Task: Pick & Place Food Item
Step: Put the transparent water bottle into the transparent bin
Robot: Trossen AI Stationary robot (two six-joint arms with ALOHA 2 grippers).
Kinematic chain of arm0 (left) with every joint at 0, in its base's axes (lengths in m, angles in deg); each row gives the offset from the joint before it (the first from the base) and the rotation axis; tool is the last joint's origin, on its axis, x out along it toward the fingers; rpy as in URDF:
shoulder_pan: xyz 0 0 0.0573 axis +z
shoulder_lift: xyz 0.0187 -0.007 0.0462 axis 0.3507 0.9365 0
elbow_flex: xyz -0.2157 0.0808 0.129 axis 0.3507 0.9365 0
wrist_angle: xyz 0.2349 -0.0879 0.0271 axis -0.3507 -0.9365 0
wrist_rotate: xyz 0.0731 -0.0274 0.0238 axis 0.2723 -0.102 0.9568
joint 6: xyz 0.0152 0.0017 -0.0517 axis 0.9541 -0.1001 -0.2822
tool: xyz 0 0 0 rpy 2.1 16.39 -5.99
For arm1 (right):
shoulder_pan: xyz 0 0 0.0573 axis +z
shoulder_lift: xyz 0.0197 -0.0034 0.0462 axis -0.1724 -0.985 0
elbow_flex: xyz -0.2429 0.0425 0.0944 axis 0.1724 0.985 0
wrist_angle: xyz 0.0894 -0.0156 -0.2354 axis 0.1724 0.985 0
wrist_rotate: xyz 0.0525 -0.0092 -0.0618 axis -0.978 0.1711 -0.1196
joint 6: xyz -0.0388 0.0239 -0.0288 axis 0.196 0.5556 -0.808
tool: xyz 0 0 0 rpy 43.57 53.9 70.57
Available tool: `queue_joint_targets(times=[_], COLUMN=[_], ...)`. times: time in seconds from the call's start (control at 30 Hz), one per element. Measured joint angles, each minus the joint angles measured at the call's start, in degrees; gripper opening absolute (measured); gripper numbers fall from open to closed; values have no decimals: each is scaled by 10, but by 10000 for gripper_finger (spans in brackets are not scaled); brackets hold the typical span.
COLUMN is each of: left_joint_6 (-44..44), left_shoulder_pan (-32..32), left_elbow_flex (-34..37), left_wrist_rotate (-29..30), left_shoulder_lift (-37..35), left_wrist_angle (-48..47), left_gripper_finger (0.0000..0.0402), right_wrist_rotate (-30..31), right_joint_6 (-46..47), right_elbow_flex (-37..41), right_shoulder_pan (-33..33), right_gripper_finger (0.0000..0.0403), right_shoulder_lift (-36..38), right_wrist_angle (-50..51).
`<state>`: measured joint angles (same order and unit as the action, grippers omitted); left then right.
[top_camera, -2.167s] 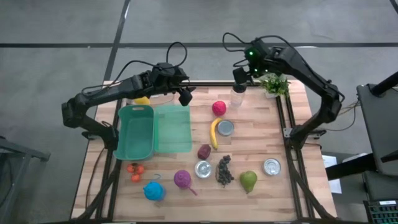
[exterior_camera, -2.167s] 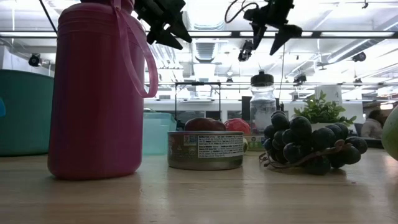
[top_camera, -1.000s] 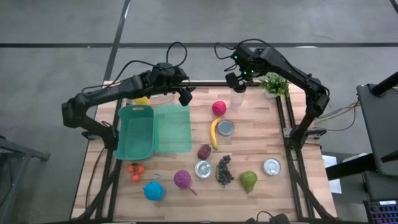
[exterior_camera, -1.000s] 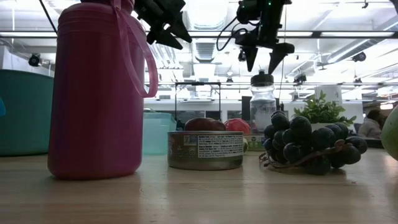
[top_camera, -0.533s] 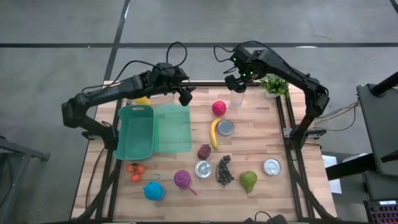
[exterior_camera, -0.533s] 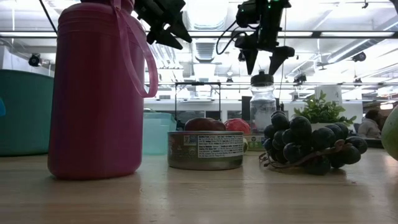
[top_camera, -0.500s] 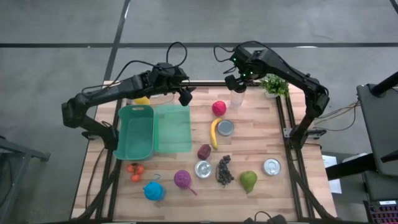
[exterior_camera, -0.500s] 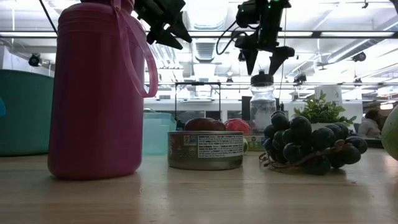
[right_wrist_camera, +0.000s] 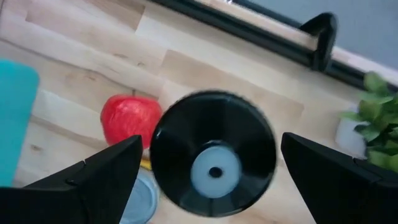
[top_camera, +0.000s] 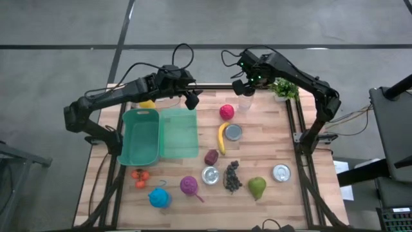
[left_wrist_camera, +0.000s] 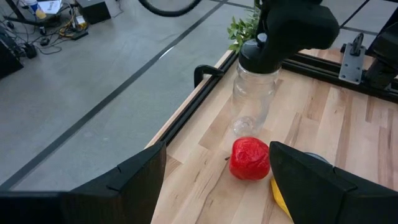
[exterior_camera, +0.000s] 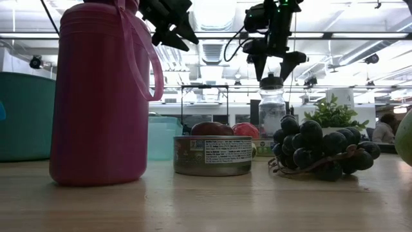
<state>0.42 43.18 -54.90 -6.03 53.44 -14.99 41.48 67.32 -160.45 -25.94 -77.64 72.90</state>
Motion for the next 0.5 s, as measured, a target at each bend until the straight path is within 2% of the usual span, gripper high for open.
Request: queue_joint_targets(times=[0.5], left_joint_6=[0], left_shoulder_pan=[0], left_elbow_flex=[0], left_wrist_rotate=[0], left_shoulder_lift=[0], left_wrist_angle=[0], left_gripper_finger=[291], right_wrist_rotate=[-4], right_joint_6=[3], right_elbow_flex=[41], right_shoulder_pan=[0], right_gripper_finger=[382], right_shoulder_lift=[0], right_wrist_angle=[-34])
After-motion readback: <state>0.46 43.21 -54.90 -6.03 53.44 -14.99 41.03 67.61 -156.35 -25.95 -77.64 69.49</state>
